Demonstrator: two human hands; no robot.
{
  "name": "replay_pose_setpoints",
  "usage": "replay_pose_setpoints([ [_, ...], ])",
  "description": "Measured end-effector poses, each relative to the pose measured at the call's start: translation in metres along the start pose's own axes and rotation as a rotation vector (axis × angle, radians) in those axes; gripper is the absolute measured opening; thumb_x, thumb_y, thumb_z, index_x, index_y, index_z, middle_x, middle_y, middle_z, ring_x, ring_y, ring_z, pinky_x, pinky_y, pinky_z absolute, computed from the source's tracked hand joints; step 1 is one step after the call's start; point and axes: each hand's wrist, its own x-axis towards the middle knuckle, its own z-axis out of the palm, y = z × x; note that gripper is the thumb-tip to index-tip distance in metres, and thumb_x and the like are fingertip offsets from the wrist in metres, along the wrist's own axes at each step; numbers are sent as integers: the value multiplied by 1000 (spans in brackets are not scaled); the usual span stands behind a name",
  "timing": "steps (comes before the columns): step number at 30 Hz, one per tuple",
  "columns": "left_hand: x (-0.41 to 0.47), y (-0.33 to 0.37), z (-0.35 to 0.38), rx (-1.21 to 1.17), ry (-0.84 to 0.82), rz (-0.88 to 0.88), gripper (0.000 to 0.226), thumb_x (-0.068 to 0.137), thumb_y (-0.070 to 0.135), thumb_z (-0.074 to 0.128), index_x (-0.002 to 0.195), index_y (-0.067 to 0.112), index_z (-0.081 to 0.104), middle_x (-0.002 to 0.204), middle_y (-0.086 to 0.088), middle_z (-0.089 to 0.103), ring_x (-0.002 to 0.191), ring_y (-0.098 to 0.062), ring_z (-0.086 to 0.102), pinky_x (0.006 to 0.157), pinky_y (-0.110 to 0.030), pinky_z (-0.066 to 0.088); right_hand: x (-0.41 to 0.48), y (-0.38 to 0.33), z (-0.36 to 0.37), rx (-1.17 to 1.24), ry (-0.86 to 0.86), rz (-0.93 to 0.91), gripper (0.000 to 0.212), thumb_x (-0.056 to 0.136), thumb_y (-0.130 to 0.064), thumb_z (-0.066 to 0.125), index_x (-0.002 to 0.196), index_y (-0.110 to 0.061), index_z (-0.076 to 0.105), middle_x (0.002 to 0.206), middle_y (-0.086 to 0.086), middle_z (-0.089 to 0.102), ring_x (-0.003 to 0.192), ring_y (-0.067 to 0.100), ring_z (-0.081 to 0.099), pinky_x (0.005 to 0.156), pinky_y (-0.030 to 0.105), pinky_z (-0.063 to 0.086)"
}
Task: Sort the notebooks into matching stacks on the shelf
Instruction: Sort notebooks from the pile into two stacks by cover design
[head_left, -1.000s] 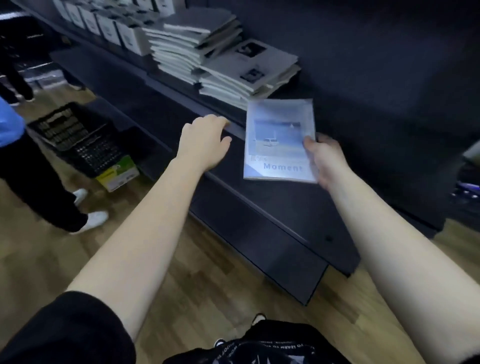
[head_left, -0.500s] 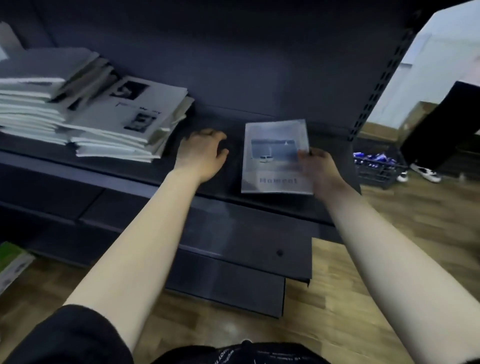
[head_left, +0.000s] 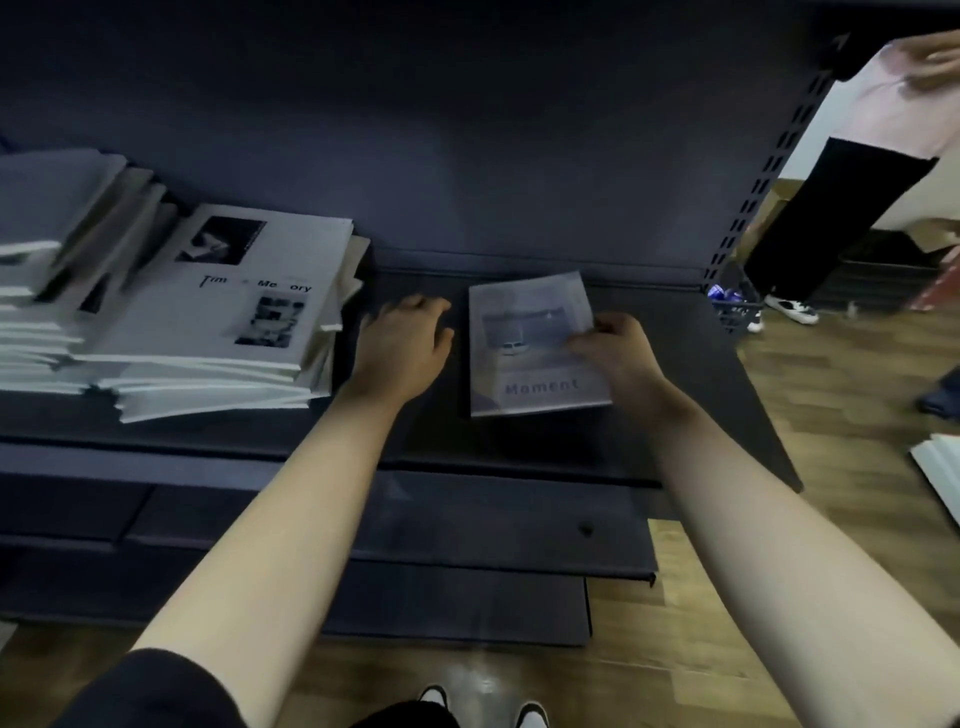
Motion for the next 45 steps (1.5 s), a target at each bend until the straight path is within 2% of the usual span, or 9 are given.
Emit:
replay_pose_setpoints([
  [2, 4, -13, 0, 13, -25, 19, 40, 95, 32, 47, 134, 20, 49, 132, -7, 53, 117, -31, 50, 92, -43, 41, -1, -2, 10, -28, 52, -12, 29, 59, -11, 68, 82, 7, 65, 66, 4, 58, 63, 18, 56, 57, 30, 40],
  [5, 10, -24, 0, 21, -36, 49, 41, 95, 33, 46, 134, 19, 48, 133, -7, 52, 118, -31, 49, 95, -43, 40, -3, -7, 22, -81, 96, -13, 21, 63, -7, 71, 83, -1, 71, 67, 1, 63, 62, 17, 60, 54, 24, 44],
  [8, 12, -29, 1, 11, -20, 78, 41, 95, 32, 46, 134, 20, 48, 133, -7, 52, 118, -31, 49, 96, -44, 39, -5, -10, 35, -137, 149, -54, 10, 65, -13, 73, 75, -12, 72, 59, -11, 60, 55, 8, 55, 39, 12, 36],
  [14, 9, -34, 11, 0, -41, 116, 38, 95, 31, 45, 130, 17, 50, 129, -7, 52, 117, -30, 48, 91, -42, 40, -5, -17, 50, -219, 222, -104, 18, 68, -23, 75, 85, -24, 69, 74, -18, 63, 66, -2, 57, 46, 15, 35],
  [18, 6, -37, 13, -53, -13, 122, 40, 94, 27, 49, 132, 15, 49, 130, -9, 50, 117, -31, 47, 91, -43, 43, 4, -16, 56, -206, 232, -71, 36, 70, -20, 75, 106, -22, 67, 88, -10, 64, 71, 1, 57, 48, 14, 35],
  [23, 4, -40, 11, -124, 21, 125, 45, 94, 22, 49, 137, 12, 44, 133, -13, 48, 118, -34, 45, 94, -42, 41, 11, -15, 64, -167, 262, -59, 48, 71, -17, 75, 117, -16, 64, 96, -7, 62, 82, 12, 58, 51, 11, 33],
  [29, 10, -37, 13, -70, 1, 108, 45, 96, 29, 45, 139, 16, 42, 137, -10, 45, 122, -31, 44, 96, -43, 36, 18, -14, 71, -207, 282, -74, 42, 77, -13, 70, 119, -15, 63, 113, 5, 65, 83, 12, 53, 43, 3, 28],
  [41, 16, -36, 13, -41, 8, 89, 44, 96, 32, 44, 138, 18, 42, 138, -7, 44, 124, -28, 43, 98, -42, 34, 24, -14, 69, -247, 237, -86, 34, 75, -16, 73, 109, -15, 67, 113, 7, 66, 90, 18, 60, 65, 25, 46],
  [45, 16, -37, 16, -49, -4, 87, 44, 97, 32, 43, 138, 17, 41, 138, -8, 44, 123, -29, 43, 97, -42, 36, 21, -14, 69, -273, 220, -108, 32, 77, -17, 72, 108, -14, 67, 113, 8, 65, 89, 18, 59, 67, 28, 49],
])
